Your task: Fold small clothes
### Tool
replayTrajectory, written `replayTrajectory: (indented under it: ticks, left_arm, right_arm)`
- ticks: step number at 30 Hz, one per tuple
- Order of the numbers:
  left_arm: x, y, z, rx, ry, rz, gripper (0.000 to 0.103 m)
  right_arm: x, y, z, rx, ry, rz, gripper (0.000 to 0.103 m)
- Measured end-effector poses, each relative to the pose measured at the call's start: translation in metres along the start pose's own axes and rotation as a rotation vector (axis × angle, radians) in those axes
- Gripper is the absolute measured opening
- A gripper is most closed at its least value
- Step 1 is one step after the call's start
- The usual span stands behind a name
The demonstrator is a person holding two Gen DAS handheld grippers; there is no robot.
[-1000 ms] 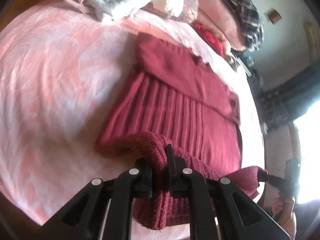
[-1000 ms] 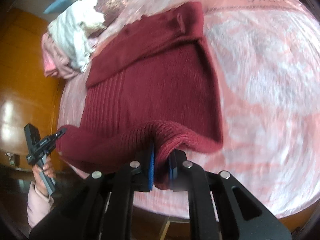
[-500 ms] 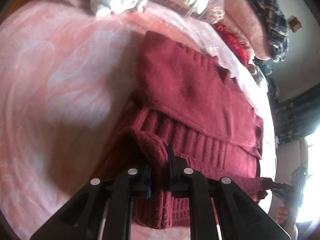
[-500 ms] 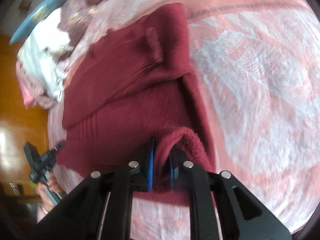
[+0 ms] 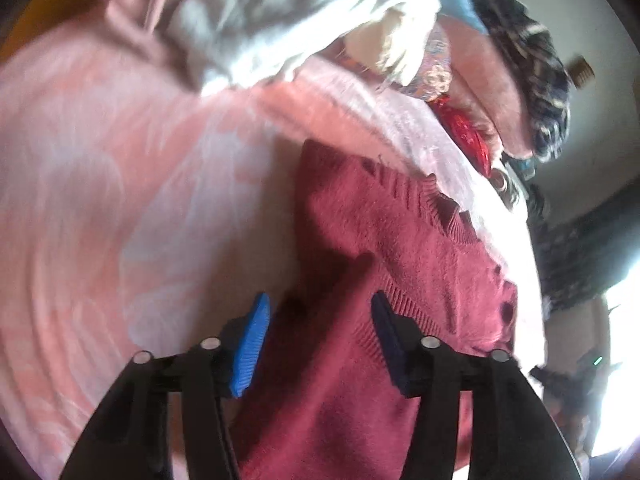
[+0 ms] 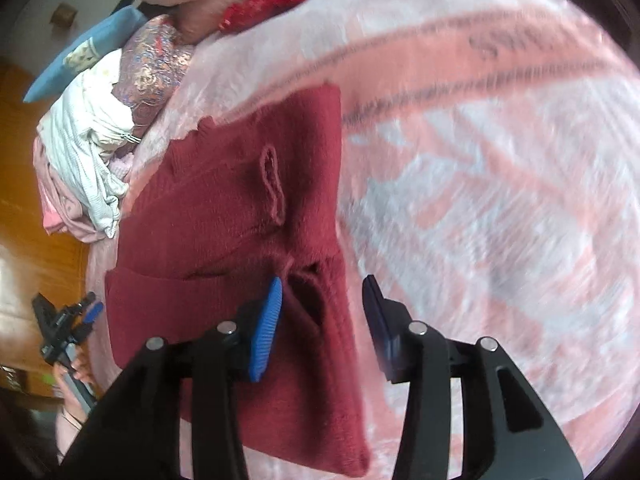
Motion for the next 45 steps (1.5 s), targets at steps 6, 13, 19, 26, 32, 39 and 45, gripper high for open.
replayTrajectory:
  ticks: [6,13,19,26,32,39,45]
  left_arm:
    - [-0.020,-0.002,0.010,-0.006,0.077,0.132,0.066]
    - [-0.032,-0.009,0.027,0.008,0.157,0.255,0.072]
    - [-0.034,-0.012,0.038,0.045,0.152,0.288,0.073]
    - [-0.036,-0.023,0.057,0.091,0.200,0.353,0.060]
    - [-0.042,-0.031,0.045,0.058,0.145,0.391,0.017]
    - [-0.046,-0.039,0.039,0.040,0.134,0.443,0.011]
    - [-0.042,-0.041,0.062,0.092,0.154,0.401,0.034]
  right_arm:
    - [0.014,-0.006,0.011,0.064,0.019,-0.106,0.063]
    - [0.032,-0.016,0.046,0.134,-0.037,-0.195,0.063]
    - [0.043,-0.017,0.061,0.155,-0.076,-0.264,0.051]
    - [0.054,-0.023,0.067,0.156,-0.092,-0.346,0.006]
    - [0.065,-0.018,0.041,0.089,0.025,-0.359,0.006]
    - [0.058,-0.022,0.059,0.131,-0.012,-0.348,0.006]
    - [0.062,-0.027,0.078,0.156,-0.064,-0.366,0.020]
Point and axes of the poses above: each gripper's, at about its wrist camera, not at the fingertips, and z roughly the way its jaws point, x to its left, y to its top, the point moved 6 cm from there along z, roughly the way its jaws point, and after that the axes turned 3 degrees about x, right-handed, at the moved point
